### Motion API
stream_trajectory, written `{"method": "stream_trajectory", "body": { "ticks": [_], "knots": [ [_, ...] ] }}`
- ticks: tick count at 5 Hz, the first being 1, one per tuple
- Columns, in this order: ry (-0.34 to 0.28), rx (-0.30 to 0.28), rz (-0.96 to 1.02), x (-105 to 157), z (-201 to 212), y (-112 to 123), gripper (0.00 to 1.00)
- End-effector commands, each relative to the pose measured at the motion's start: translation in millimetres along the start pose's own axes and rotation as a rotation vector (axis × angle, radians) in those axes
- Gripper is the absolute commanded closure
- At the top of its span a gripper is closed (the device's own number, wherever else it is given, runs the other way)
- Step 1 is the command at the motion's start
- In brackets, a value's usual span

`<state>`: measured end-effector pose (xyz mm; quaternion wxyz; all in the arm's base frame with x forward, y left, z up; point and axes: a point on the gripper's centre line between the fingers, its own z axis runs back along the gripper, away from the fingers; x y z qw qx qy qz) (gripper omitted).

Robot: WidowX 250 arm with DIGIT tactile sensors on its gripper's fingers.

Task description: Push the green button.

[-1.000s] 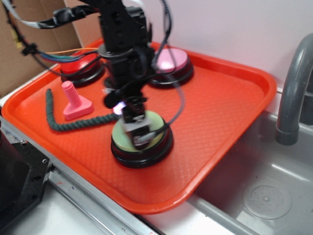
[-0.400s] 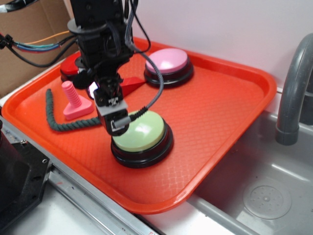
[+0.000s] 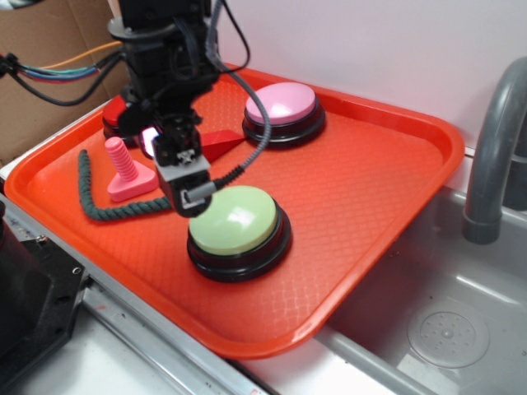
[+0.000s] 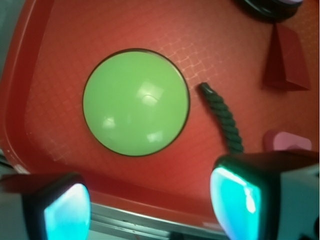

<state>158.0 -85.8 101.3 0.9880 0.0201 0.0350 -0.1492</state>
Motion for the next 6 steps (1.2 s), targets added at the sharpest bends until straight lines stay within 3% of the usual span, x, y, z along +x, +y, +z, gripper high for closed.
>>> {"method": "stream_trajectory", "body": {
  "ticks": [1,6],
  "knots": [
    [-0.092,0.065,0.002,5.8,28.9,-15.2,0.00],
    [-0.103,0.081,0.038,-2.5,36.4,-16.3,0.00]
  ]
}}
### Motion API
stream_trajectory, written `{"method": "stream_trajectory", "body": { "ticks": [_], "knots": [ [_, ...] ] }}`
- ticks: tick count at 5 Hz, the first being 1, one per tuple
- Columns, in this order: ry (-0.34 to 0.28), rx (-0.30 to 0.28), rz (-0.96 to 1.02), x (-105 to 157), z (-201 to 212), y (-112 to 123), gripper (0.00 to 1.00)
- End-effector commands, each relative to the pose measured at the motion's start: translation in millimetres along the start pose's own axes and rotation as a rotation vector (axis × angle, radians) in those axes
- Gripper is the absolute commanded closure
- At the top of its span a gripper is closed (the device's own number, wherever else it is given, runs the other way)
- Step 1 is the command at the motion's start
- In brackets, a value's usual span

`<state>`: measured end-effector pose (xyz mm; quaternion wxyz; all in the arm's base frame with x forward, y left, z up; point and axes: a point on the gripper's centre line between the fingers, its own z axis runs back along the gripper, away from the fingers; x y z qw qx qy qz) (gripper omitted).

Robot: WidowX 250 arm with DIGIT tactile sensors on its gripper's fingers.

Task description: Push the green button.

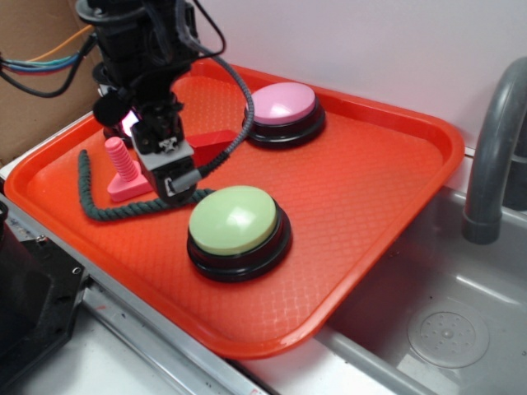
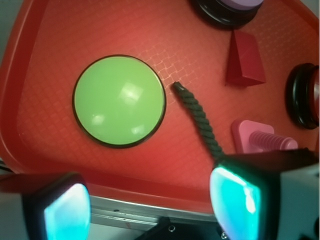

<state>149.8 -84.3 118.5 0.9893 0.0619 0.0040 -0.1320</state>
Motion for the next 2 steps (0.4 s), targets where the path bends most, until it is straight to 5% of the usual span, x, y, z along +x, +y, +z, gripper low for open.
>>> {"method": "stream_trajectory", "body": {
  "ticks": [1,2],
  "knots": [
    [-0.057,-0.006,0.012,4.6,23.5,-14.9,0.00],
    [-0.036,-0.009,0.044,0.7,20.9,-13.1,0.00]
  ]
}}
